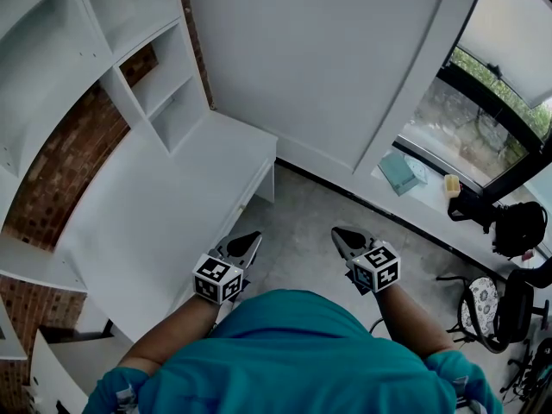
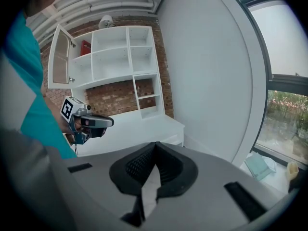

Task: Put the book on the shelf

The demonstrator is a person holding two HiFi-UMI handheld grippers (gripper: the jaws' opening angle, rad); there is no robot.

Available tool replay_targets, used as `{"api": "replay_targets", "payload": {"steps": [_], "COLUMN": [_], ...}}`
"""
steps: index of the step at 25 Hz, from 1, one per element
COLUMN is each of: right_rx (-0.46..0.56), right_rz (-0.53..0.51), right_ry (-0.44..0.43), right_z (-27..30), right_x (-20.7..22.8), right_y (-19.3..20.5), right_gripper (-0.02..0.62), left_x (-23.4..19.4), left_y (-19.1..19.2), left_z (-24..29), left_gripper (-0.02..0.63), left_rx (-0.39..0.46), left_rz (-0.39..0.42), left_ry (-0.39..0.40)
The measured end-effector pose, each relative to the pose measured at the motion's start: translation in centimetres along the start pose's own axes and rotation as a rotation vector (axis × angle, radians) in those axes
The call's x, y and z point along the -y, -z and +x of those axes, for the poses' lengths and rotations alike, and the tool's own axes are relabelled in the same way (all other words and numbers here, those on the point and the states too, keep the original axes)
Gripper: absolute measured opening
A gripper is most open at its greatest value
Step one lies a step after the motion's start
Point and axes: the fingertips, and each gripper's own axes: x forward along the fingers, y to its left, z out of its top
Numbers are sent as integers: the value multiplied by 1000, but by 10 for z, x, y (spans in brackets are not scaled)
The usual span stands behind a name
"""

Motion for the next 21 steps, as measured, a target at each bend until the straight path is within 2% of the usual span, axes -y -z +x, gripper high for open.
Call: {"api": "replay_targets", "payload": {"steps": [15,21], "right_rx": [15,23], "right_rz": [-26,-37], "right_ry": [-7,-14], "right_z": [-5,-3], "right_x": [-2,-6], "right_y": [-10,-15], "right_gripper": [20,20], "left_x": [3,-2], "left_y": [-9,-7], "left_z": [-4,-8], "left_gripper": [17,17], "left_rx": [46,27], "left_rz": [-13,3], "left_ry": [3,-20]}}
